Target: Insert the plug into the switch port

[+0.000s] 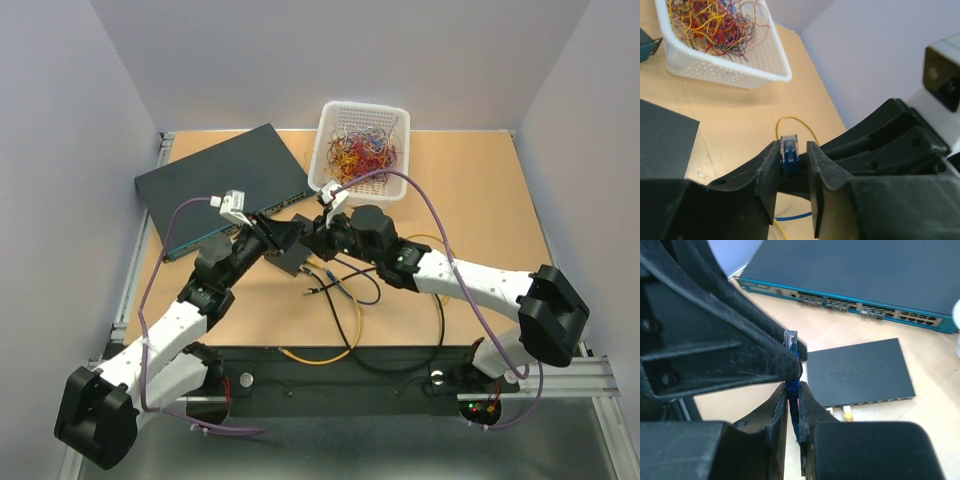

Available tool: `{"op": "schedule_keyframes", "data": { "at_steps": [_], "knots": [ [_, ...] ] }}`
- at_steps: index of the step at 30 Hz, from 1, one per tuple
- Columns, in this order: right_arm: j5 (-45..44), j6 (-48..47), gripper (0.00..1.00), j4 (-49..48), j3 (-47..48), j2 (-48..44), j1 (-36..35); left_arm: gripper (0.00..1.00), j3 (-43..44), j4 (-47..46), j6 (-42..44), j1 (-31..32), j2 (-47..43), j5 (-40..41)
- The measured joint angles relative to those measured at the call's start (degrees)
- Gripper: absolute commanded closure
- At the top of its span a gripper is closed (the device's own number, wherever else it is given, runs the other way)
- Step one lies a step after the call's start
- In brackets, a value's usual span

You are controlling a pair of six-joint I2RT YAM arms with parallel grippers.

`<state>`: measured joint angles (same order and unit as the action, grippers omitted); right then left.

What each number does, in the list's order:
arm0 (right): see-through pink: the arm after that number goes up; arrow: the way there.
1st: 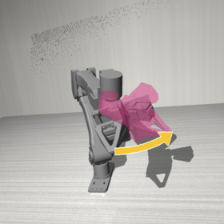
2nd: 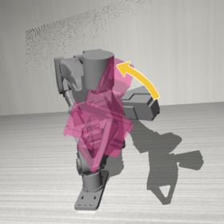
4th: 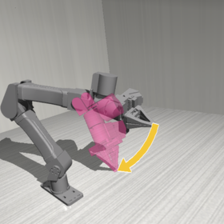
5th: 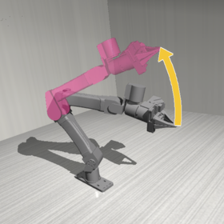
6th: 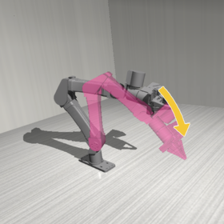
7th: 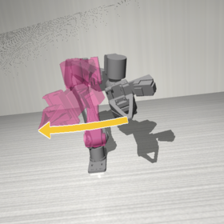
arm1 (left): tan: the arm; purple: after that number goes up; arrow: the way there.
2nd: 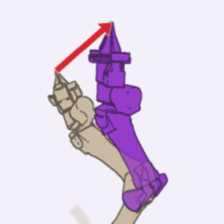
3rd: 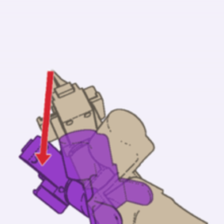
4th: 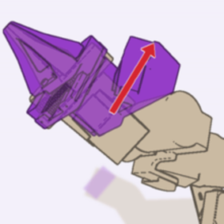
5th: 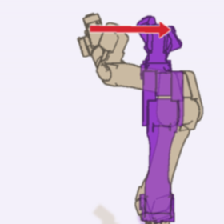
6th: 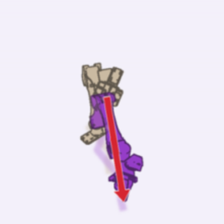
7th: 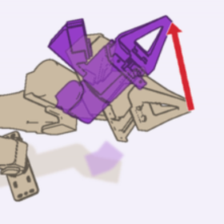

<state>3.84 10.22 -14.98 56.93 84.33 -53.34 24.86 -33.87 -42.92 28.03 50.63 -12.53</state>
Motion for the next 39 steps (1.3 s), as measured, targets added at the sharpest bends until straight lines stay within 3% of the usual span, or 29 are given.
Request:
{"op": "schedule_keyframes", "data": {
  "at_steps": [4,8,22,39],
  "knots": [
    [4.2,1.2,1.0,-1.1,-1.0,-0.6,0.0,0.45,-0.3,-1.9,1.0,0.0,-1.9,-0.7],
    [7.5,2.8,1.0,-2.7,-2.3,-0.9,0.0,0.39,-2.1,-5.5,1.6,0.0,-3.1,-2.6],
    [25.7,16.7,1.0,-19.3,-12.0,-4.1,9.6,0.44,-6.4,-14.4,1.8,0.0,-10.4,-8.1],
    [38.8,24.8,1.0,-30.5,-12.0,-0.6,9.8,0.44,-7.3,-17.7,2.6,0.0,-7.6,-8.8]
  ]
}}
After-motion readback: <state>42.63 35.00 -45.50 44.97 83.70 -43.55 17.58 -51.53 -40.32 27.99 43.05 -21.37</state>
